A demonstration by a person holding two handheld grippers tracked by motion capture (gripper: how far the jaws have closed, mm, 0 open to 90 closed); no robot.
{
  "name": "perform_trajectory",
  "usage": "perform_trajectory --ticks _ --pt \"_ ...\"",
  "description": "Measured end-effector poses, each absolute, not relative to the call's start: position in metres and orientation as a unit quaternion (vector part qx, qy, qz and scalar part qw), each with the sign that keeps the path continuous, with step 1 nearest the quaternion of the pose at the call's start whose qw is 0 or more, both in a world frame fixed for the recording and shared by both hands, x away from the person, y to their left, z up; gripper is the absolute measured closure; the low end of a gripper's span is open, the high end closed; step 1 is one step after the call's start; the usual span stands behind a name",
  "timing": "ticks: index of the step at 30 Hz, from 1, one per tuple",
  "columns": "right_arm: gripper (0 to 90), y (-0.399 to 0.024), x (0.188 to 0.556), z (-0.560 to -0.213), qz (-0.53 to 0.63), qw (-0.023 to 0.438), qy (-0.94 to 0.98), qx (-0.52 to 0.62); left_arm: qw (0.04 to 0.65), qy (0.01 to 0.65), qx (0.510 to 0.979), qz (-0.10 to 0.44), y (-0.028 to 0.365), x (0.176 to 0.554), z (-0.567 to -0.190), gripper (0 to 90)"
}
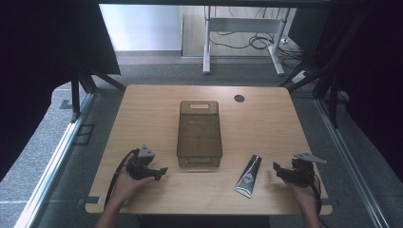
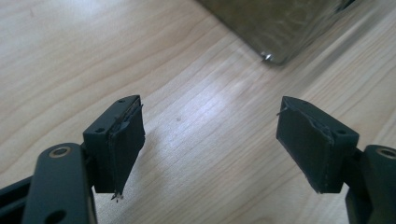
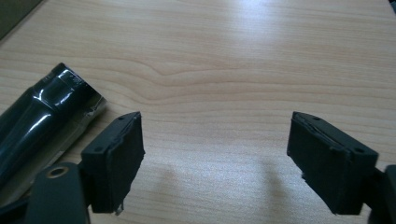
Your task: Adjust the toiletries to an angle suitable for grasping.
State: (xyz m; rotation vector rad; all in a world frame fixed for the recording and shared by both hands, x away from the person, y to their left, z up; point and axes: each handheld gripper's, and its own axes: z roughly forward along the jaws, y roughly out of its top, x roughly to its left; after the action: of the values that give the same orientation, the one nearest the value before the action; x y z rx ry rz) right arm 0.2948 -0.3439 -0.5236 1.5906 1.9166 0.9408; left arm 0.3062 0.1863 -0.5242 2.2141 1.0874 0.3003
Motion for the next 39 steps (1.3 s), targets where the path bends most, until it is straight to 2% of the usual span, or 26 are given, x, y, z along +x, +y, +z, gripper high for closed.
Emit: perform_trajectory --ticks 12,19,36,39 --pt "27.9 -0.338 0.291 -0.521 0.343 0.225 0.713 0.568 0.338 0.413 0.837 0.123 0.19 0.301 -0.513 23.9" --pt "36.2 -0.337 0.293 -0.522 0.349 0.204 0.714 0.572 0.329 0.416 0.839 0.118 0.19 0.307 -0.519 23.8" --pt "54.1 -0.334 0.296 -0.52 0.339 0.191 0.737 0.553 0.325 0.407 0.845 0.119 0.185 0.305 -0.519 23.8" --pt "60.7 -0.331 0.298 -0.514 0.348 0.179 0.74 0.547 0.322 0.41 0.845 0.119 0.184 0.305 -0.52 23.8"
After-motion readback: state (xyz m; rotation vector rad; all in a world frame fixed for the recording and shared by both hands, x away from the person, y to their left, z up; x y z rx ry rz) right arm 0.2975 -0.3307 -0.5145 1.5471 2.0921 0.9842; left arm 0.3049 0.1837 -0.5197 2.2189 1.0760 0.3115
